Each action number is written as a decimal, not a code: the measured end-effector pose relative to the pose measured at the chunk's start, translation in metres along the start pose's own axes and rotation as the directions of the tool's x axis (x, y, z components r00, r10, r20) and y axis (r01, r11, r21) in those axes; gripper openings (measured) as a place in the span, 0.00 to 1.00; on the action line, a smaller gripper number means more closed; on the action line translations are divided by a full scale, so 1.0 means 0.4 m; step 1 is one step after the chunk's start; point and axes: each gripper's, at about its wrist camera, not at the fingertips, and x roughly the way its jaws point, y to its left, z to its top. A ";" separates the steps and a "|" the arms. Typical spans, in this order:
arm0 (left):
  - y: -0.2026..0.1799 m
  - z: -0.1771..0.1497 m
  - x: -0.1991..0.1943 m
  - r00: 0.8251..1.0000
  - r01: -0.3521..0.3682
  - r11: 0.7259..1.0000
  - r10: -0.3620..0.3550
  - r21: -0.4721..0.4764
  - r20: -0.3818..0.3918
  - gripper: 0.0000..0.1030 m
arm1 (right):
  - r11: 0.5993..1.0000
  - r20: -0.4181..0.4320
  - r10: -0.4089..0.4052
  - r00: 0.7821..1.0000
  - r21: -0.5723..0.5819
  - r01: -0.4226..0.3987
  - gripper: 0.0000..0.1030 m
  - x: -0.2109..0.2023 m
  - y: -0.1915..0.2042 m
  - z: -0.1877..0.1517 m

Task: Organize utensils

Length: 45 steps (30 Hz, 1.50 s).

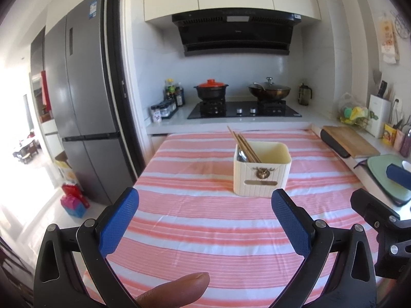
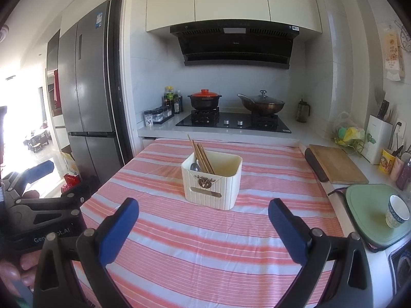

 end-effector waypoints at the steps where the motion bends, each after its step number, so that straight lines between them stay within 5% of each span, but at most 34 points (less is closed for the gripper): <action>1: 0.001 0.000 0.002 1.000 -0.003 1.000 0.003 0.000 -0.001 1.00 | 1.000 -0.001 -0.001 1.000 -0.001 0.001 1.00 0.001 0.002 0.000; 45: -0.004 -0.007 0.019 1.000 -0.006 0.999 0.007 0.040 -0.029 1.00 | 1.000 -0.026 -0.011 1.000 0.005 0.011 1.00 0.009 -0.011 -0.010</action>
